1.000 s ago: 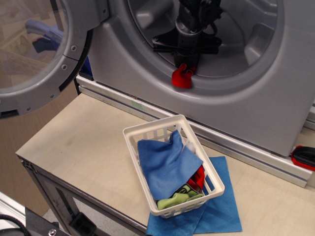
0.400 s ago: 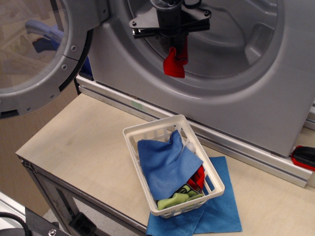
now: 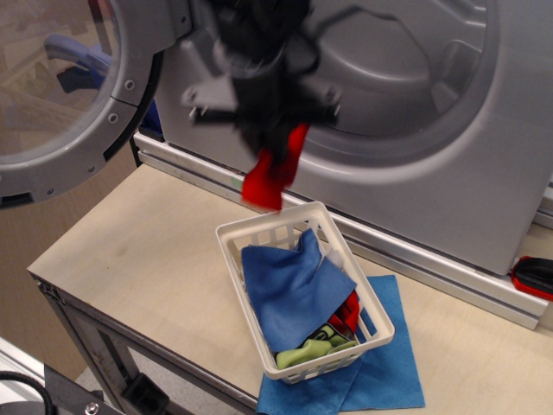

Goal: Take clothes out of laundry machine

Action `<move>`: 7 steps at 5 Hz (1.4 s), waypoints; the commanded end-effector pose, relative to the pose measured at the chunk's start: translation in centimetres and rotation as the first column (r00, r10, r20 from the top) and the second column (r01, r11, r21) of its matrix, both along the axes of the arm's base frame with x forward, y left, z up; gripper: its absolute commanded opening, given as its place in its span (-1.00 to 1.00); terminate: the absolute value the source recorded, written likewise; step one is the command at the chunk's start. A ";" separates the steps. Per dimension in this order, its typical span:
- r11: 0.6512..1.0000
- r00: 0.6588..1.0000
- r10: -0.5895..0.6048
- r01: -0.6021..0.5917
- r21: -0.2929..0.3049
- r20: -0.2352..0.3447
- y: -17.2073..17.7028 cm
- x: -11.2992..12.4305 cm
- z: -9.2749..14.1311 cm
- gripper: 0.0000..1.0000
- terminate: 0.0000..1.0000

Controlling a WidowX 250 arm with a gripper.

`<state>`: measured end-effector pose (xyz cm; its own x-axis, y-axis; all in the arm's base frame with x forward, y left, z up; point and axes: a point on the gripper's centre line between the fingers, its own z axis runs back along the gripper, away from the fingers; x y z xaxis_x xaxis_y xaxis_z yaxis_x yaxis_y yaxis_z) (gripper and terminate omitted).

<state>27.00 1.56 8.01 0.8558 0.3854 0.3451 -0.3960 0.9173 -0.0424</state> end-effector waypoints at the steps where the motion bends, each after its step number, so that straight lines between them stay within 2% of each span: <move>1: 0.998 0.992 -0.066 0.063 -0.028 -0.110 -0.5 -2.5 -2.4 -1.00 -1.00; 2: 0.999 0.995 -0.017 0.013 -0.043 -0.101 -0.8 -1.8 -3.1 -1.00 -1.00; 3: 0.998 0.996 0.047 -0.051 -0.045 -0.082 -0.3 -0.8 -3.1 1.00 -1.00; 5: 0.994 0.998 0.058 -0.059 -0.094 -0.017 -0.6 0.3 -1.8 1.00 -1.00; 6: 0.993 0.996 0.061 -0.068 -0.098 -0.065 -0.8 0.6 -1.1 1.00 -1.00; 7: 0.994 0.995 0.062 -0.069 -0.089 -0.083 -0.9 0.5 -0.1 1.00 -1.00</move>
<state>26.65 0.03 5.52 0.8640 0.4708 0.1786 -0.4685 0.8816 -0.0574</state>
